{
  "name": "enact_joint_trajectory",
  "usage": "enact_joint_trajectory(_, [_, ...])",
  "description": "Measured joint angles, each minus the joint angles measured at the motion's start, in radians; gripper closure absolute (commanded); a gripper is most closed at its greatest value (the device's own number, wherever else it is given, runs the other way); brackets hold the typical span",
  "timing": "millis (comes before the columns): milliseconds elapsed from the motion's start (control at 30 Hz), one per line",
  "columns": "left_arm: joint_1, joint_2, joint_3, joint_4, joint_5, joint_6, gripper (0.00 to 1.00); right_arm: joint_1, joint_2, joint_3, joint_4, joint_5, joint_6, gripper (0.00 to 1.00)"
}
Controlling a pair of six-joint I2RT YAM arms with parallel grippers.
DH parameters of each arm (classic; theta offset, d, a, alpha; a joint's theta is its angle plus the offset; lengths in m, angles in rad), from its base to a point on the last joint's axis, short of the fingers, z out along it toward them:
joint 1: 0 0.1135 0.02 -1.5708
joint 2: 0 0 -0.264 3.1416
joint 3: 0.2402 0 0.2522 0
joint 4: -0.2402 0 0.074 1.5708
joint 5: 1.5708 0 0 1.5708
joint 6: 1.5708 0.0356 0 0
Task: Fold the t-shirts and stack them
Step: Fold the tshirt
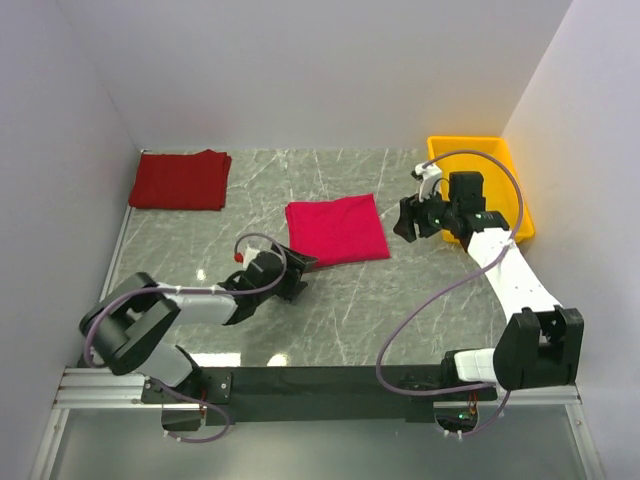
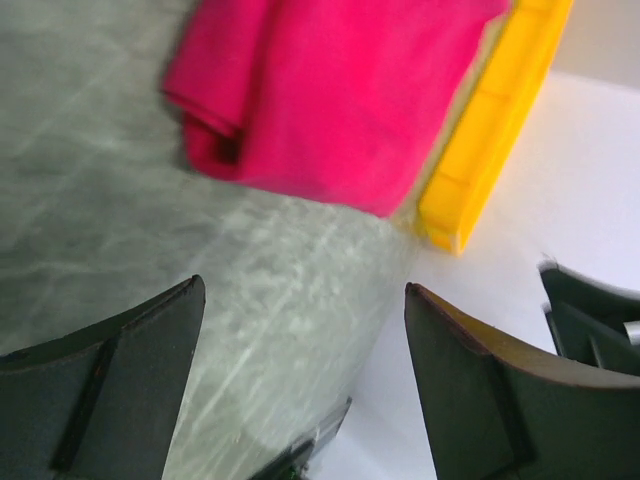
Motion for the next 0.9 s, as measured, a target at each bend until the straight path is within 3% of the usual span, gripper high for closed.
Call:
enact_joint_trajectory(400, [-0.080,0.217,0.102,0.027,-0.257,-0.288,0.21,-0.029,-0.114,-0.029,0.043,-0.019,0.053,0.29])
enact_joint_trajectory(733, [-0.082,0.284,0.225,-0.114,-0.293,-0.356,0.30,-0.054,-0.117,-0.030,0.048,-0.055,0.064,0.28])
enact_joint_trajectory(900, [-0.082,0.309,0.278,-0.198,-0.293,-0.369,0.40,-0.054,-0.117,-0.030,0.048,-0.068,0.076,0.28])
